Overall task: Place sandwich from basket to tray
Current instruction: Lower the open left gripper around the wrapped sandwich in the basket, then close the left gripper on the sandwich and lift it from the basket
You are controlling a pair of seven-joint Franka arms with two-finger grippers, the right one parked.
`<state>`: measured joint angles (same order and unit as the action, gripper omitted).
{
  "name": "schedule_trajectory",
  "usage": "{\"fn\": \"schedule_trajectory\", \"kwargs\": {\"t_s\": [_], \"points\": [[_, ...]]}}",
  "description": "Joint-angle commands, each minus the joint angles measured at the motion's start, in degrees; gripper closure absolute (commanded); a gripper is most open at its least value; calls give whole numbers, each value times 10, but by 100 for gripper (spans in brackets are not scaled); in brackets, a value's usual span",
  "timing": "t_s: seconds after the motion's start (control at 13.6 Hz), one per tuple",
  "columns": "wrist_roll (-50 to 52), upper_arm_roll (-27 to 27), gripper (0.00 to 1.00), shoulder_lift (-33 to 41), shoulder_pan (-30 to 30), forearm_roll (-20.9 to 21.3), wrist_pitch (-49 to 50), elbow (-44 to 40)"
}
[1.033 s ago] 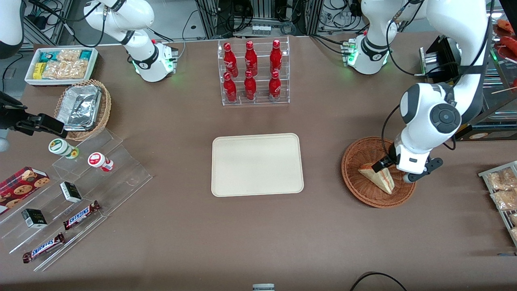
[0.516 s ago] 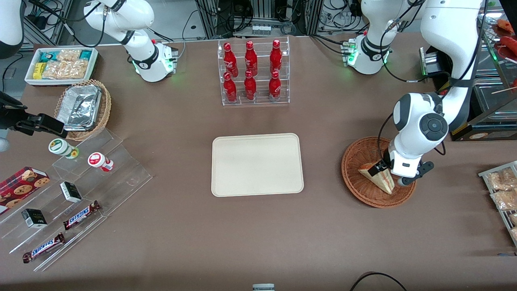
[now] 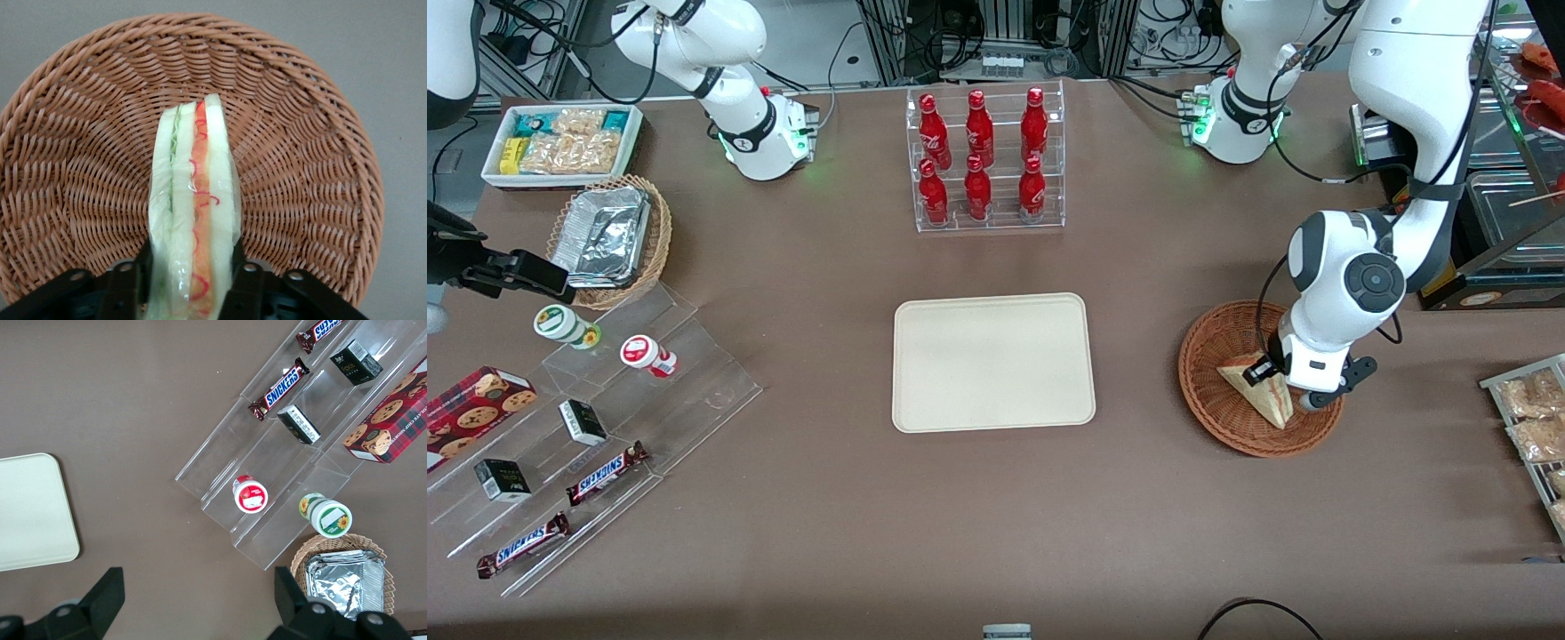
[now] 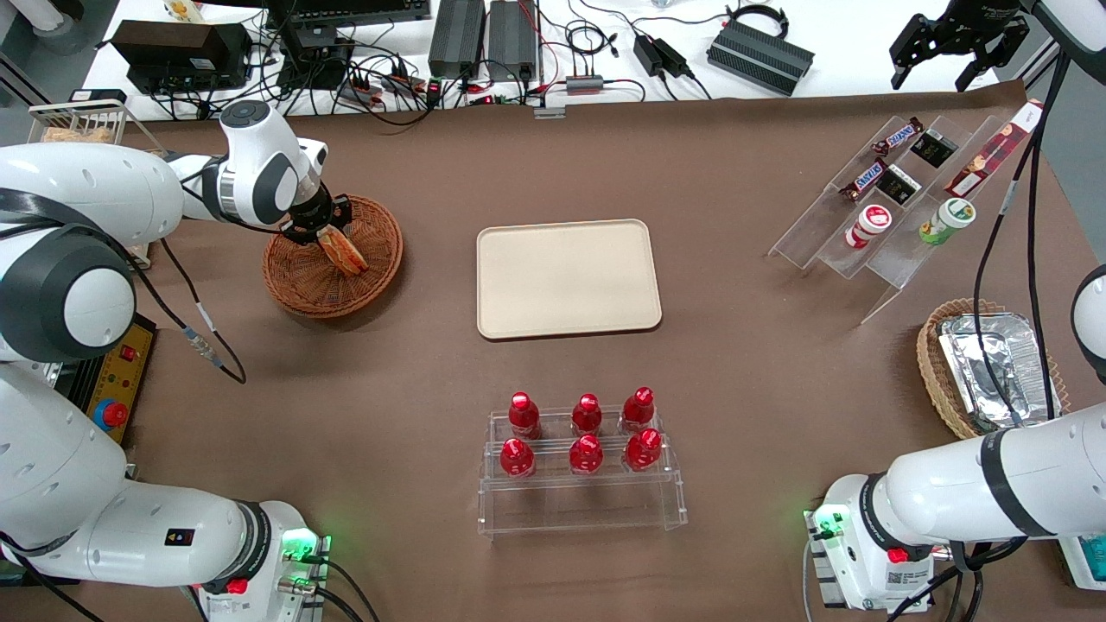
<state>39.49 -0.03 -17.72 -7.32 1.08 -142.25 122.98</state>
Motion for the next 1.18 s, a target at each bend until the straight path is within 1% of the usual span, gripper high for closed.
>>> {"fn": "schedule_trajectory", "kwargs": {"t_s": [0.0,0.22,0.3,0.59,0.81,1.11], "points": [[13,1,100,15,-3,10,30,-20],[13,-2,100,37,-9,11,131,-77],[15,-3,100,44,-22,11,164,-99],[20,-3,100,38,-109,9,250,-196],[29,-4,100,11,-183,8,248,-233],[43,-4,100,-76,-266,4,243,-306]]}}
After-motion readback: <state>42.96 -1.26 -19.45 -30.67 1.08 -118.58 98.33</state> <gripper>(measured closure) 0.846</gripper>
